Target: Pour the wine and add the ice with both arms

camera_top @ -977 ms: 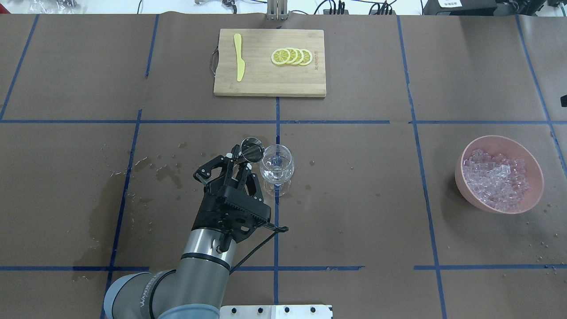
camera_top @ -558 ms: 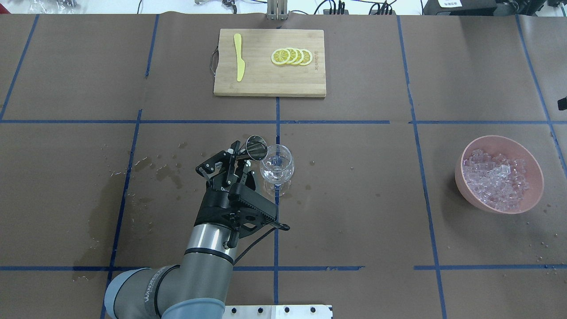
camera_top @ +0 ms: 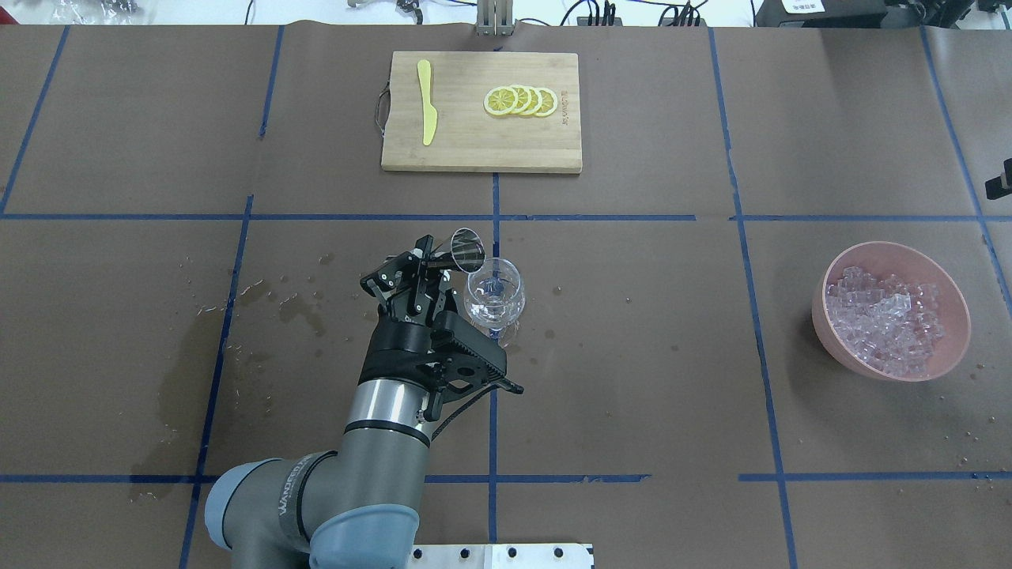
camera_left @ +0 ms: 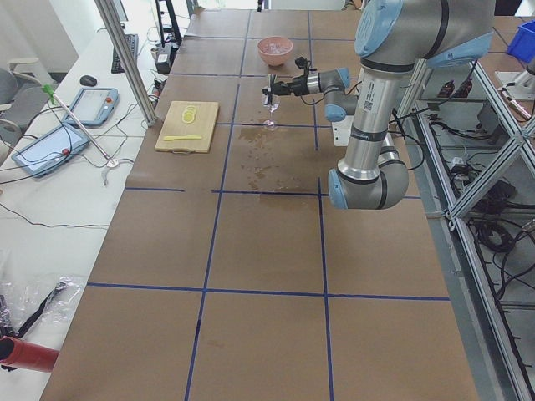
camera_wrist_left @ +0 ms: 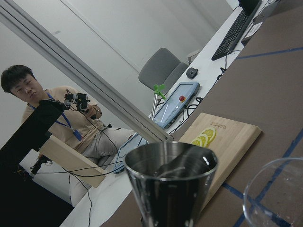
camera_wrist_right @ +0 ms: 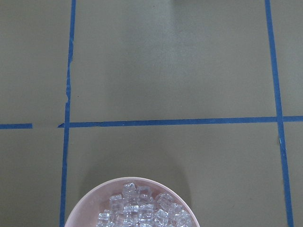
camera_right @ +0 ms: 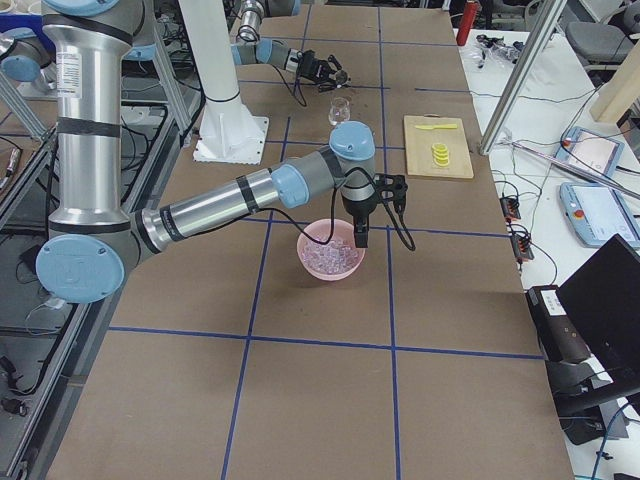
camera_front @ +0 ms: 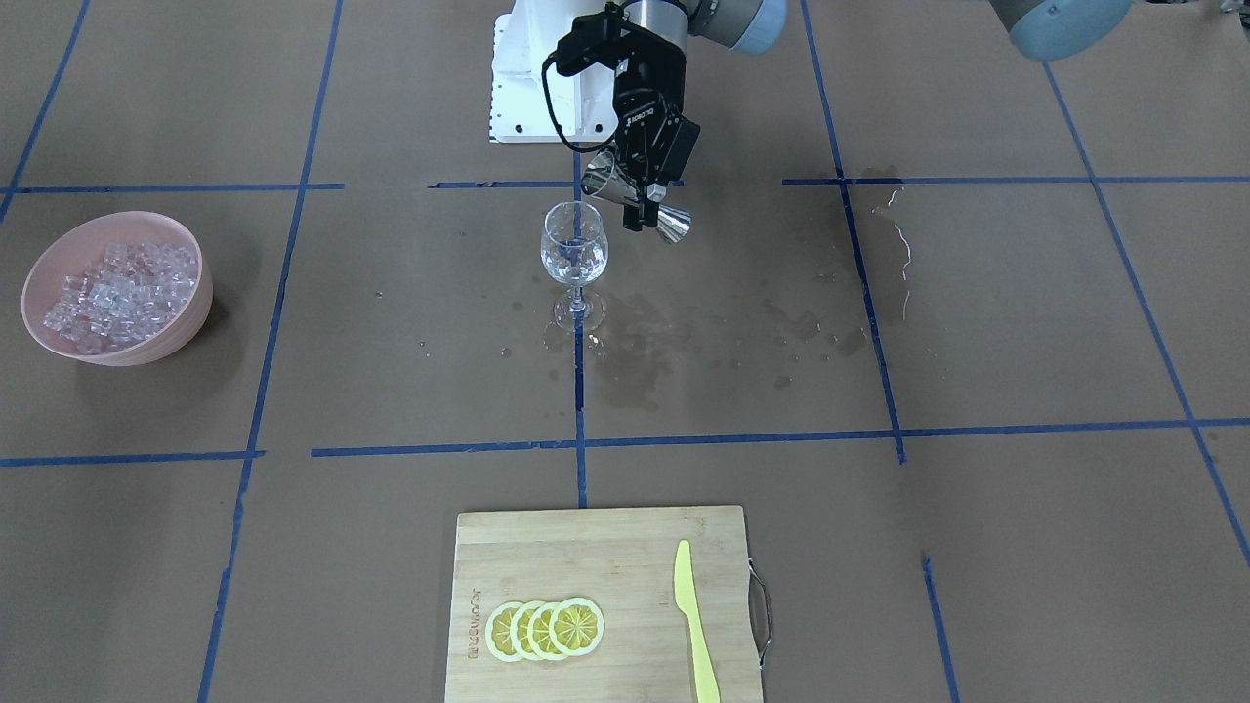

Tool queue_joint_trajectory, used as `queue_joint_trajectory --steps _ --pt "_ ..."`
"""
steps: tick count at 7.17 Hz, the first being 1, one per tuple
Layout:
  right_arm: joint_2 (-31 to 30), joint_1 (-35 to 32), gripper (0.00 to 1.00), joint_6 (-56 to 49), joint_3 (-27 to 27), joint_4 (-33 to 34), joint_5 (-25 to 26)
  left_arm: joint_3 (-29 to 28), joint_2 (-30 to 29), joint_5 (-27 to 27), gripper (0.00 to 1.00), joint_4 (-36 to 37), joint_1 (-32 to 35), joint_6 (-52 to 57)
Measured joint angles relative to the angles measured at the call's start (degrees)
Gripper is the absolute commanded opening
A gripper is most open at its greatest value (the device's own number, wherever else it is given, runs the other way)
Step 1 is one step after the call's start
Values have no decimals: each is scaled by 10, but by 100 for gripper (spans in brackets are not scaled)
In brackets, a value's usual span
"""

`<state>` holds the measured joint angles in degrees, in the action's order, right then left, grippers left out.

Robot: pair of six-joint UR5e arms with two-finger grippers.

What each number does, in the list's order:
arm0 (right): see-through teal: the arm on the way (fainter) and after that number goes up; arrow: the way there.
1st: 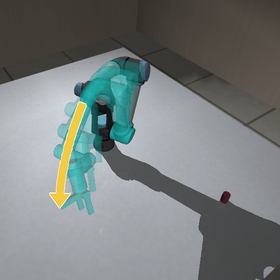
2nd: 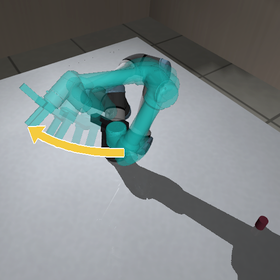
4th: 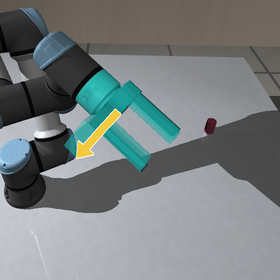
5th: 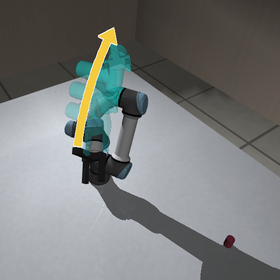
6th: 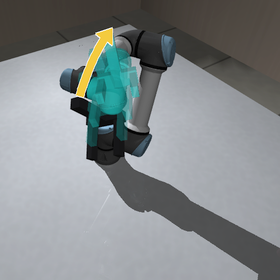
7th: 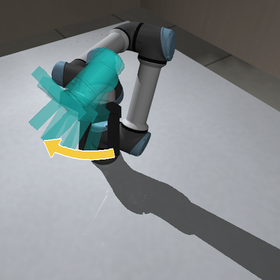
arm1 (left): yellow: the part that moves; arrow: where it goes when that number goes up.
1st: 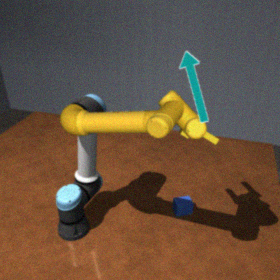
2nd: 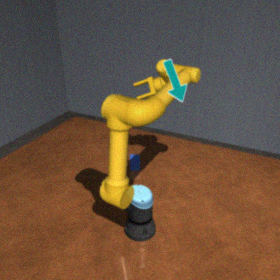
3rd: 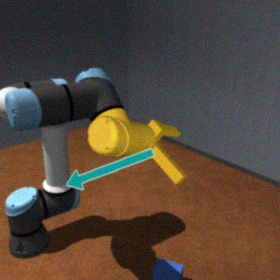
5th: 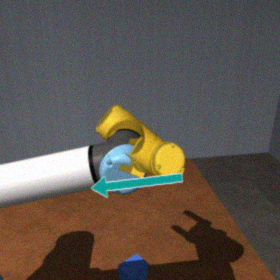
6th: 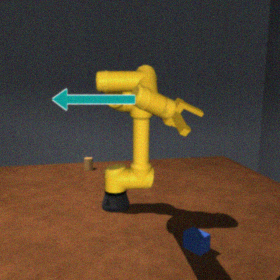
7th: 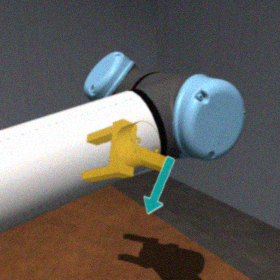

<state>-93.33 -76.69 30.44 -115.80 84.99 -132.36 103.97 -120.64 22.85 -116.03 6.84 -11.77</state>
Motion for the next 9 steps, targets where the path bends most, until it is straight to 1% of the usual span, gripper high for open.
queue_joint_trajectory --steps 5,9 --pt "1 4 100 4 0 0 0 -3 -6 -4 0 2 7 110" --pt "1 12 100 34 0 -22 0 1 -8 -4 0 1 8 189"
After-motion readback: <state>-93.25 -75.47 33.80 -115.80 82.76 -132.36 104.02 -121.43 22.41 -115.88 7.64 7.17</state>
